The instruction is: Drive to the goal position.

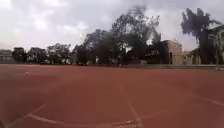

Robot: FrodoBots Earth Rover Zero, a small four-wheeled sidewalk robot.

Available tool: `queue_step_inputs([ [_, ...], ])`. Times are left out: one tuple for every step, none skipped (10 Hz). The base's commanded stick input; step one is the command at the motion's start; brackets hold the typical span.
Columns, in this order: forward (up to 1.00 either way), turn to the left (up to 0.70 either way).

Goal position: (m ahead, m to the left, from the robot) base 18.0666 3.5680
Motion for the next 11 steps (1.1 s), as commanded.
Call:
queue_step_inputs([
  [0.45, 0.00],
  [0.45, 0.00],
  [0.45, 0.00],
  [0.45, 0.00],
  [0.45, 0.00],
  [0.45, 0.00],
  [0.45, 0.00],
  [0.45, 0.00],
  [0.45, 0.00],
  [0.45, 0.00],
  [0.45, 0.00],
])
